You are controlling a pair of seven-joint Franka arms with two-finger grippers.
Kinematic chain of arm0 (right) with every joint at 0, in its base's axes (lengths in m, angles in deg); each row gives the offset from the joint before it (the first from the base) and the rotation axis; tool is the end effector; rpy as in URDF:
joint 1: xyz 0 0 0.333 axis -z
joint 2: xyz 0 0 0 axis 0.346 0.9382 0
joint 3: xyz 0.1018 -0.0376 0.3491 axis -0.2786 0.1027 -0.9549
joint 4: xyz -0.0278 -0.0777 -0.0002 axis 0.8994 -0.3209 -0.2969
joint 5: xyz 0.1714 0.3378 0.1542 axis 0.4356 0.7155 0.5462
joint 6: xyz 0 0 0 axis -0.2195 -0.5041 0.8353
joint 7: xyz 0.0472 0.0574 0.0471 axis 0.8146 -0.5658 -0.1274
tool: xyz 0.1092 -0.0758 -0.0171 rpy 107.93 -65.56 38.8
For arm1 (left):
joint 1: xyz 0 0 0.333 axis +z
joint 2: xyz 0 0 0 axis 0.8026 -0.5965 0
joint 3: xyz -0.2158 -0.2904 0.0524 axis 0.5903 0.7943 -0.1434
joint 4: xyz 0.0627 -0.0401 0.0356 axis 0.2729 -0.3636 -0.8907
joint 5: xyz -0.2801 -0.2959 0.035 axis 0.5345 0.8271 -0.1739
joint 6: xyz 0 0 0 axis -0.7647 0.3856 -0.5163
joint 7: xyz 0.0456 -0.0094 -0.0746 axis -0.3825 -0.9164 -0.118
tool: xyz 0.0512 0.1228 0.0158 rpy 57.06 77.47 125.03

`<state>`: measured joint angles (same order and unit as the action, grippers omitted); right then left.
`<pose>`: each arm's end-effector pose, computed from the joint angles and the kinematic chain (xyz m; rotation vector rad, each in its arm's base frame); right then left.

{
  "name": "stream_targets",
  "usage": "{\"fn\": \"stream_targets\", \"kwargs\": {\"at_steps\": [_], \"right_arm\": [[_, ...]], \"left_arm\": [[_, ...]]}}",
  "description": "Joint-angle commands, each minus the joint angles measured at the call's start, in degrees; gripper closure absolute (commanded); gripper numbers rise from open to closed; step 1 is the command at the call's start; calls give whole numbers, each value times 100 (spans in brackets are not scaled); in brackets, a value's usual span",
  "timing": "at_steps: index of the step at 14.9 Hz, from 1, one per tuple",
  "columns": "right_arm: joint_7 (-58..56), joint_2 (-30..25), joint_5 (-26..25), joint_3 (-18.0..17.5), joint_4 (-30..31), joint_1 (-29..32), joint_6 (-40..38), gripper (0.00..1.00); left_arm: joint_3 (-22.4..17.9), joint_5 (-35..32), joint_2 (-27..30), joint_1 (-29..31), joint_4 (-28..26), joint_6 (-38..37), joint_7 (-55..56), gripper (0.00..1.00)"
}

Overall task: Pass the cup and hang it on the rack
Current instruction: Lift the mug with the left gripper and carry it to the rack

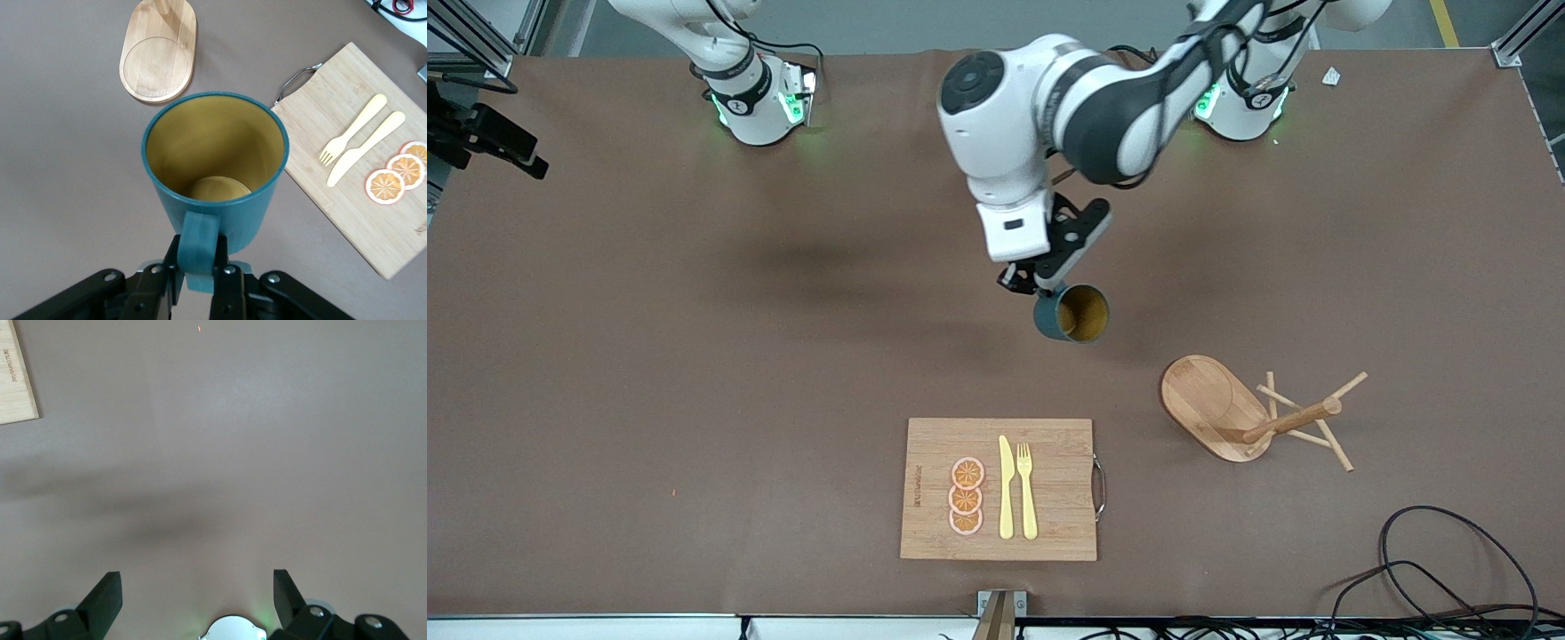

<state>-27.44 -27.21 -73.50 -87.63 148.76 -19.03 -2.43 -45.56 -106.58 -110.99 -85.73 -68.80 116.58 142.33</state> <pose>0.4874 -0.0273 0.6962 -3.1257 0.2601 0.0779 0.5382 -0.5037 0.4834 -2.7428 -1.2179 -0.3236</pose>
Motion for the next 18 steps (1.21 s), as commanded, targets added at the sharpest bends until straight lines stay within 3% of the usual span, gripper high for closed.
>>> {"fn": "stream_targets", "kwargs": {"at_steps": [1, 7, 15, 18], "right_arm": [[92, -43, 15, -83, -13, 160, -82, 0], [31, 53, 15, -74, -13, 160, -47, 0], [-92, 53, 76, -65, -4, 151, -29, 0], [-162, 53, 121, -56, -4, 160, 50, 0]], "left_arm": [[39, 736, 365, 482, -119, 79, -592, 100], [31, 2757, 787, 1765, -137, 185, -1998, 100], [-4, 5386, 726, 3243, -207, 159, -3529, 100], [-22, 5503, 578, 3419, -233, 150, -3671, 100]]}}
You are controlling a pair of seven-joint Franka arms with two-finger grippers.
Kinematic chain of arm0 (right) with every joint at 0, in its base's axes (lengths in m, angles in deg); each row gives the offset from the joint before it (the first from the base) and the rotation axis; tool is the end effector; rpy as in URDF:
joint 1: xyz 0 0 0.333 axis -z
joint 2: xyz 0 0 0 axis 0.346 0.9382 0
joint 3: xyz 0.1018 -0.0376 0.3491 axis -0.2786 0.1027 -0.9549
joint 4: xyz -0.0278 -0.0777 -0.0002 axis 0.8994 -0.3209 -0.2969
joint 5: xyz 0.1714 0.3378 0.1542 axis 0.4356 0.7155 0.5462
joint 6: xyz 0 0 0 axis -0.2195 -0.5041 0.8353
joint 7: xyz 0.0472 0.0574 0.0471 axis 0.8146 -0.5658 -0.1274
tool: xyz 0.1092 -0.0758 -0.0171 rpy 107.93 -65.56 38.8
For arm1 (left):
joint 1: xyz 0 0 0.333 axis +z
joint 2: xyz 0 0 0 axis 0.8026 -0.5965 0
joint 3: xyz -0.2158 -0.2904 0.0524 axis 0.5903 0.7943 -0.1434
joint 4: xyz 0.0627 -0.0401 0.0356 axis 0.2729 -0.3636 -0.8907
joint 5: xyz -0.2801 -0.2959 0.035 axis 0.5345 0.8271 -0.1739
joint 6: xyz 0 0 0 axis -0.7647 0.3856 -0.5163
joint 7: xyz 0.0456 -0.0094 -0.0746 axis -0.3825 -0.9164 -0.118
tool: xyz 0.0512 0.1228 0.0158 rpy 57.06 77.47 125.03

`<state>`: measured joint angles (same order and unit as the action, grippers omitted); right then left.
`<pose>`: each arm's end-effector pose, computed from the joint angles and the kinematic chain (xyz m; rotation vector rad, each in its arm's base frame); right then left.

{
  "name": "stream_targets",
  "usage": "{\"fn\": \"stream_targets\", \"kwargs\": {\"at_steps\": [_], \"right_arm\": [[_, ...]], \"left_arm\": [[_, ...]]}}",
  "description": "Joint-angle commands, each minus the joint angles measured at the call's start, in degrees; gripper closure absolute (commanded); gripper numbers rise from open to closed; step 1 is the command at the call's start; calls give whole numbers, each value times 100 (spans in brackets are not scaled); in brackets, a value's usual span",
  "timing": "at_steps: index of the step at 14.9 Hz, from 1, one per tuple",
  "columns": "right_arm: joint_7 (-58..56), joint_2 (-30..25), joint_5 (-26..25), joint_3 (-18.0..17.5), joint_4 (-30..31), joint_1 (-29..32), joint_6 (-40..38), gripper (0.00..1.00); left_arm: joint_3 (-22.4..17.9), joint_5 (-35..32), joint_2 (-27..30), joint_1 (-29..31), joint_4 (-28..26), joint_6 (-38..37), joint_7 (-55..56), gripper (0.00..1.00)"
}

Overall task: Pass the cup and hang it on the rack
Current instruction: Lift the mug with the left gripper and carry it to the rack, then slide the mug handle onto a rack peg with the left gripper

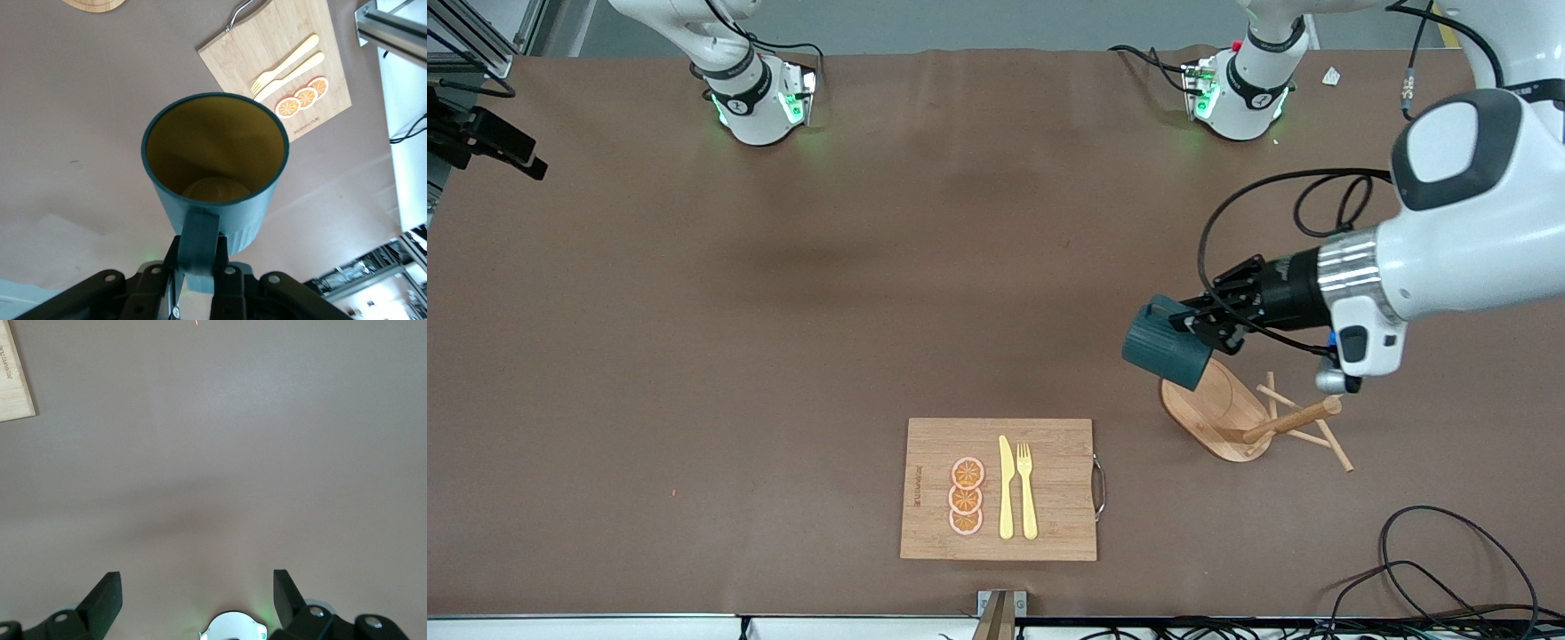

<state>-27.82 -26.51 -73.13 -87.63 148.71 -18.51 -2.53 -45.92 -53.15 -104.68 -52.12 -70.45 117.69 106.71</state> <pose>0.4914 -0.0309 0.6905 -3.1188 0.2621 0.0984 0.6785 -0.2235 0.5693 2.3047 1.1566 -0.5366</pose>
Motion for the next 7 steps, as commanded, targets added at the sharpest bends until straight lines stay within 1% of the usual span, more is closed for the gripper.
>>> {"fn": "stream_targets", "kwargs": {"at_steps": [1, 5, 7], "right_arm": [[-212, -16, 84, -47, 1, 117, 69, 0], [-257, -16, 84, 23, 36, 82, 113, 0], [-318, -16, 84, 23, 53, 82, 96, 0]], "left_arm": [[31, 247, -175, 206, -60, 38, -222, 100], [22, 1616, -685, 787, -60, 21, -259, 100], [14, 1960, -844, 910, -60, 21, -163, 100]]}}
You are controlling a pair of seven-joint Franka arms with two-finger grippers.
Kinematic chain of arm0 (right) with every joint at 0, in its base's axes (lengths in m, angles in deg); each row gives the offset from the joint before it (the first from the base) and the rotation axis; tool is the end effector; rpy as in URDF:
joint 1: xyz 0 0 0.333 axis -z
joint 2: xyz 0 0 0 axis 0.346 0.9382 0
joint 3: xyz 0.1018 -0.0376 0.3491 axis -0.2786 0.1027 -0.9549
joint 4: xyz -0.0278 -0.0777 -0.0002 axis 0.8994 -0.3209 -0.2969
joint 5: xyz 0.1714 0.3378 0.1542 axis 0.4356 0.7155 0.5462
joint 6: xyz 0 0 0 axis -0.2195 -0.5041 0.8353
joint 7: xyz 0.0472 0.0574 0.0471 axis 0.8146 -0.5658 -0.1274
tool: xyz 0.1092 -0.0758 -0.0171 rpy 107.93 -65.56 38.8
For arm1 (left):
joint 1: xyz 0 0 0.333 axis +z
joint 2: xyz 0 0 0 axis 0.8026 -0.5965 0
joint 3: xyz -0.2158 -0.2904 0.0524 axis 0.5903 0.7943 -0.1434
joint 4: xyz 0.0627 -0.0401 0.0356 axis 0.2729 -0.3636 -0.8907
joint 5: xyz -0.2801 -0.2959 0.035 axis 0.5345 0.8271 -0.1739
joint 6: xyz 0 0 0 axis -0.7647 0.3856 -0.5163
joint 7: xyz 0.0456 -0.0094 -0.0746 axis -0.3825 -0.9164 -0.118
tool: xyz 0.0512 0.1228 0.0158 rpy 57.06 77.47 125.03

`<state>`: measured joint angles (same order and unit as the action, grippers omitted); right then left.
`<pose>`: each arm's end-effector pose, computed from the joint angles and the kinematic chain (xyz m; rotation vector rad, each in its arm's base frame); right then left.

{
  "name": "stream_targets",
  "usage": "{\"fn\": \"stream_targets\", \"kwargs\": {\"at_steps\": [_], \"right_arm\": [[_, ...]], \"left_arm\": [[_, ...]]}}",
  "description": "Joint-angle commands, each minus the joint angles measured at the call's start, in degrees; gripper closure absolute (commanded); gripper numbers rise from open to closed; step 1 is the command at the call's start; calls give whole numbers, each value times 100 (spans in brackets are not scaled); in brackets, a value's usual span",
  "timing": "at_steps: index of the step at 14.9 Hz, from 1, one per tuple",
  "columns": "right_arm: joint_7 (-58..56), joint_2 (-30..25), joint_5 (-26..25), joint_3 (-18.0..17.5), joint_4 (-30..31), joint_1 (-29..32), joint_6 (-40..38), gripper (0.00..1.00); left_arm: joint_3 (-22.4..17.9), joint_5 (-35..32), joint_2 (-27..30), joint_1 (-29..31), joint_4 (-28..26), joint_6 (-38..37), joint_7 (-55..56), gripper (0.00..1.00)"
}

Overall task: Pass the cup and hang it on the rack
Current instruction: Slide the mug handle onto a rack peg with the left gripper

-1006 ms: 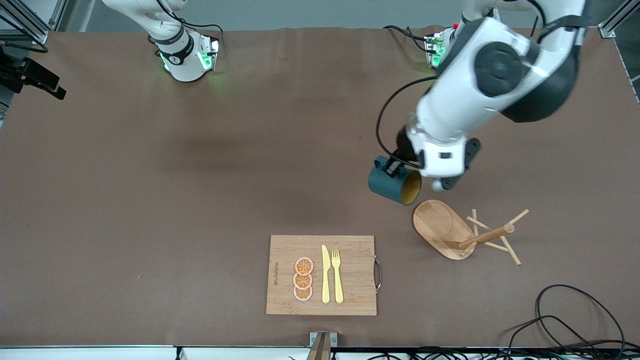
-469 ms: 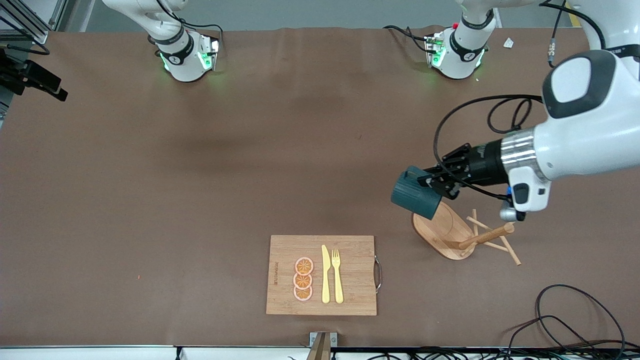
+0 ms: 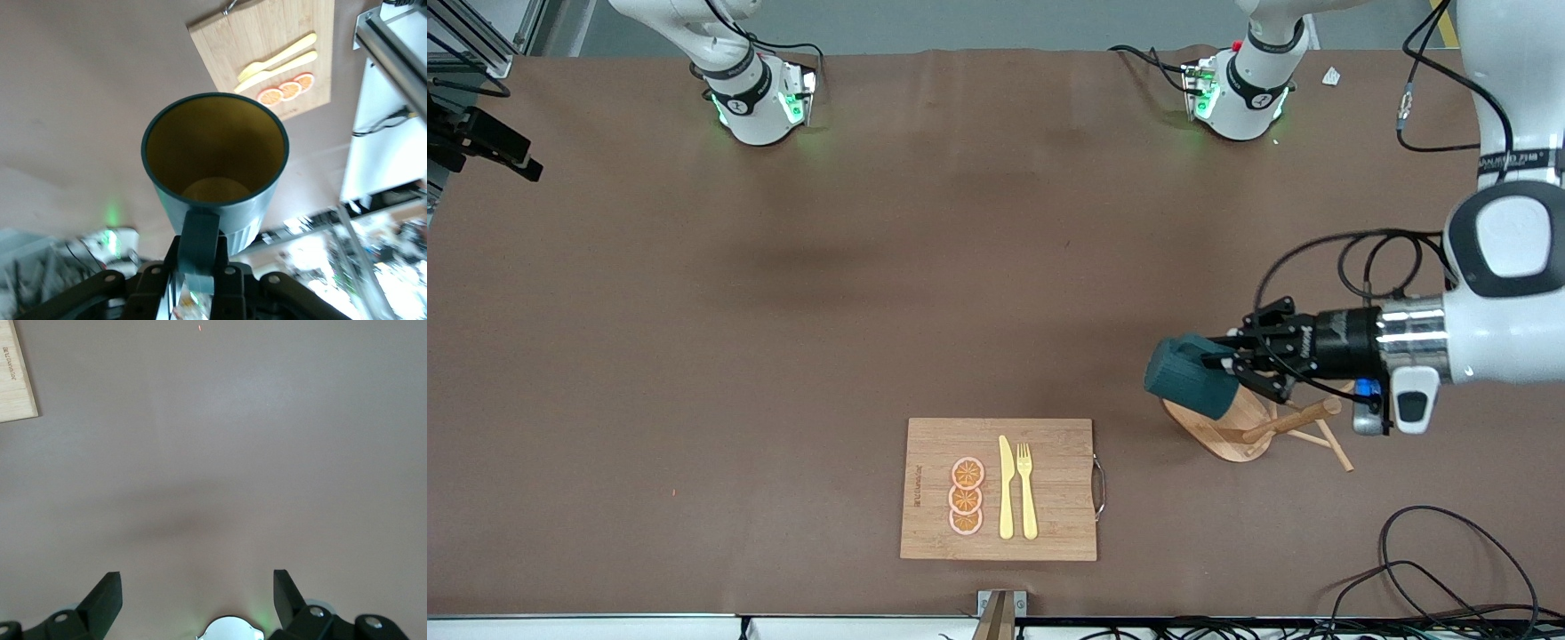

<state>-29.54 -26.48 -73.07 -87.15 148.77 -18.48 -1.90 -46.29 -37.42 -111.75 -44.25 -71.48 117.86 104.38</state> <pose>0.4928 -0.0357 0.6906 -3.1182 0.2286 0.0833 0.7274 -0.1448 0.4989 1.9442 1.2486 -0.7861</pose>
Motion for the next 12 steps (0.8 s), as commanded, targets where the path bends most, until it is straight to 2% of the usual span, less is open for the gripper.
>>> {"fn": "stream_targets", "kwargs": {"at_steps": [1, 5, 12], "right_arm": [[-259, -19, 78, -16, 47, 87, 33, 0], [-628, -10, 78, -25, 56, 61, 24, 0], [-779, 7, 60, -16, 65, 96, -90, 0]], "left_arm": [[42, 441, -155, 133, 26, 3, 158, 100], [41, 450, -323, 265, -1, -84, 1097, 100], [15, 345, -489, 484, -18, -717, 1126, 100]]}}
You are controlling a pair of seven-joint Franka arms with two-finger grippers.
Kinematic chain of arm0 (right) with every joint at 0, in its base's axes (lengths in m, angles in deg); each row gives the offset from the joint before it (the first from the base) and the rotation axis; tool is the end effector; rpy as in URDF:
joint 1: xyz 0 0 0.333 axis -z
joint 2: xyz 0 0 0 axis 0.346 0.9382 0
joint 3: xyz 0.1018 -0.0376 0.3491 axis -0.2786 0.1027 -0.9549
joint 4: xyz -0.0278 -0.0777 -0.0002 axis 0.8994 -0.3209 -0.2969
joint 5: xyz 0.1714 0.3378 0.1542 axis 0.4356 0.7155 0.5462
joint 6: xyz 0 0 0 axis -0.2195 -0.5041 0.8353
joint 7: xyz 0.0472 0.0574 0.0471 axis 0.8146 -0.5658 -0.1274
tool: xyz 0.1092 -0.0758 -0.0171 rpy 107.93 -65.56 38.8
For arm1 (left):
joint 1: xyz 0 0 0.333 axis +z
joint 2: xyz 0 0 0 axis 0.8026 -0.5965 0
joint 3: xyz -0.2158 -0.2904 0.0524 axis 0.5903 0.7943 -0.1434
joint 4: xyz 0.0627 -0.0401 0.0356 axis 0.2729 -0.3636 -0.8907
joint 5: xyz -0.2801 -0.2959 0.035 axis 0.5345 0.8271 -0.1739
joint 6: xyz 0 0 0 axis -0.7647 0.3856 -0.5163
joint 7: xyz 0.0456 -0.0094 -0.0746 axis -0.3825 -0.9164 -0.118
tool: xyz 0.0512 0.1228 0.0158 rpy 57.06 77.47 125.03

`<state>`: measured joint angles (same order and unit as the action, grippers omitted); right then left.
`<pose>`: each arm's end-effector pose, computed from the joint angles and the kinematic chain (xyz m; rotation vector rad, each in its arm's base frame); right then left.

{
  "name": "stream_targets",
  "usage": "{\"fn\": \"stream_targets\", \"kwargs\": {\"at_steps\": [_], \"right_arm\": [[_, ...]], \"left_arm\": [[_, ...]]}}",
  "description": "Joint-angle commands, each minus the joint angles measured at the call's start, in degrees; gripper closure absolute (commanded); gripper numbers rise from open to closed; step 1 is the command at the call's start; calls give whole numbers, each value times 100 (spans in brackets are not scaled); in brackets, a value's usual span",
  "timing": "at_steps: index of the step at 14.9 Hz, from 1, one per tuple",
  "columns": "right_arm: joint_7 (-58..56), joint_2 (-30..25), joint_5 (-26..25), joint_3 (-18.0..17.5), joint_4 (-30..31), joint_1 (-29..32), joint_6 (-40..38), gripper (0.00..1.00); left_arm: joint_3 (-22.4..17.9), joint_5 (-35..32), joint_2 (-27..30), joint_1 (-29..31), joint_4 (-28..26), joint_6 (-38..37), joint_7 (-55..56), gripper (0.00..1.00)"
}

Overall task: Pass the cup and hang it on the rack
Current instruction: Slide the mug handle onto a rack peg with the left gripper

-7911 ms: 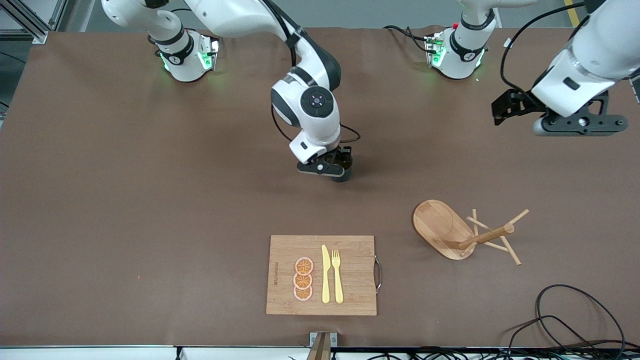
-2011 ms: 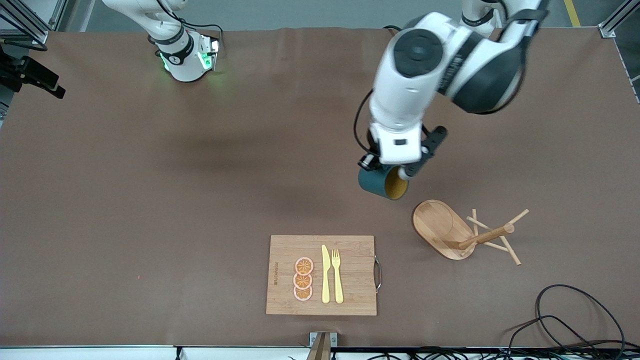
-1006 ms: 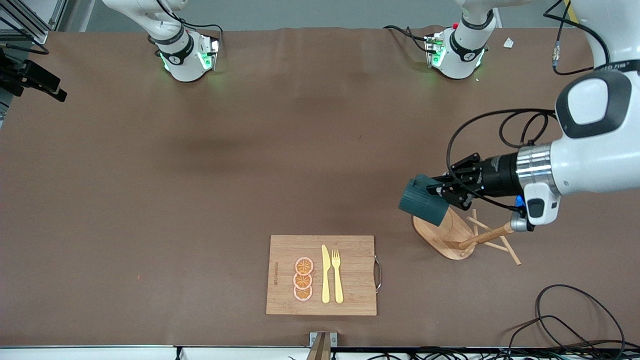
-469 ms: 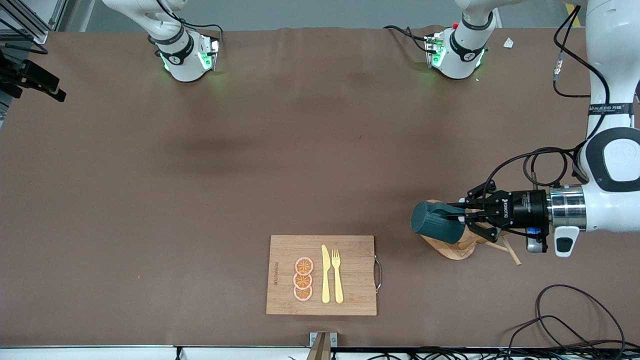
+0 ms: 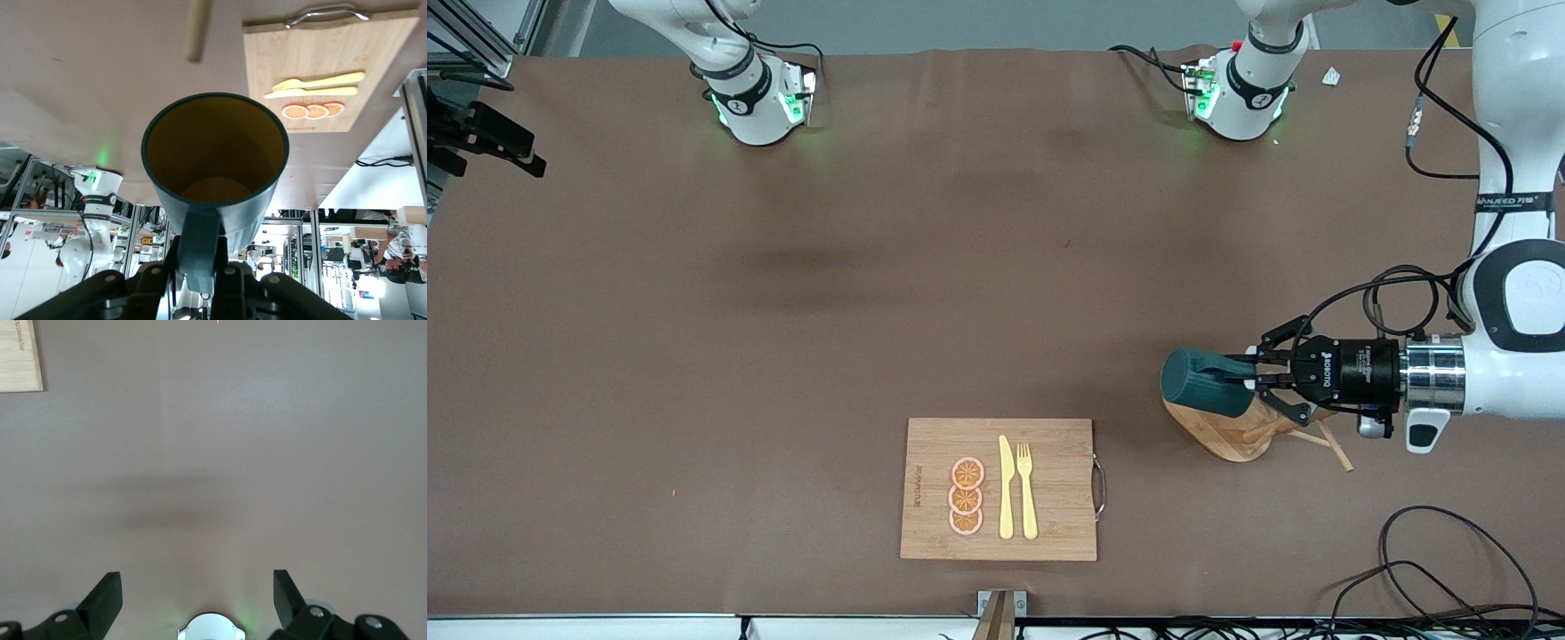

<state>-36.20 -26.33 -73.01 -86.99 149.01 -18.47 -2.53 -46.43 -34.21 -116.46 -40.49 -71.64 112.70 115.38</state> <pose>0.4920 -0.0370 0.6865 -3.1199 0.0513 0.1093 0.7348 -0.1035 0.4443 1.7411 1.4831 -1.0684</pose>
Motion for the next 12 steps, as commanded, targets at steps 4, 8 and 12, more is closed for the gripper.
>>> {"fn": "stream_targets", "kwargs": {"at_steps": [4, 8, 12], "right_arm": [[-95, -8, 55, -41, 58, 95, -18, 0], [203, -26, 55, -67, 49, 52, -36, 0], [169, -43, 55, -50, 49, 95, -89, 0]], "left_arm": [[3, 15, -27, 196, 6, -236, 8, 100], [3, -142, -107, 258, 6, -236, -1, 100], [3, -223, -142, 328, 15, -236, -1, 100]]}}
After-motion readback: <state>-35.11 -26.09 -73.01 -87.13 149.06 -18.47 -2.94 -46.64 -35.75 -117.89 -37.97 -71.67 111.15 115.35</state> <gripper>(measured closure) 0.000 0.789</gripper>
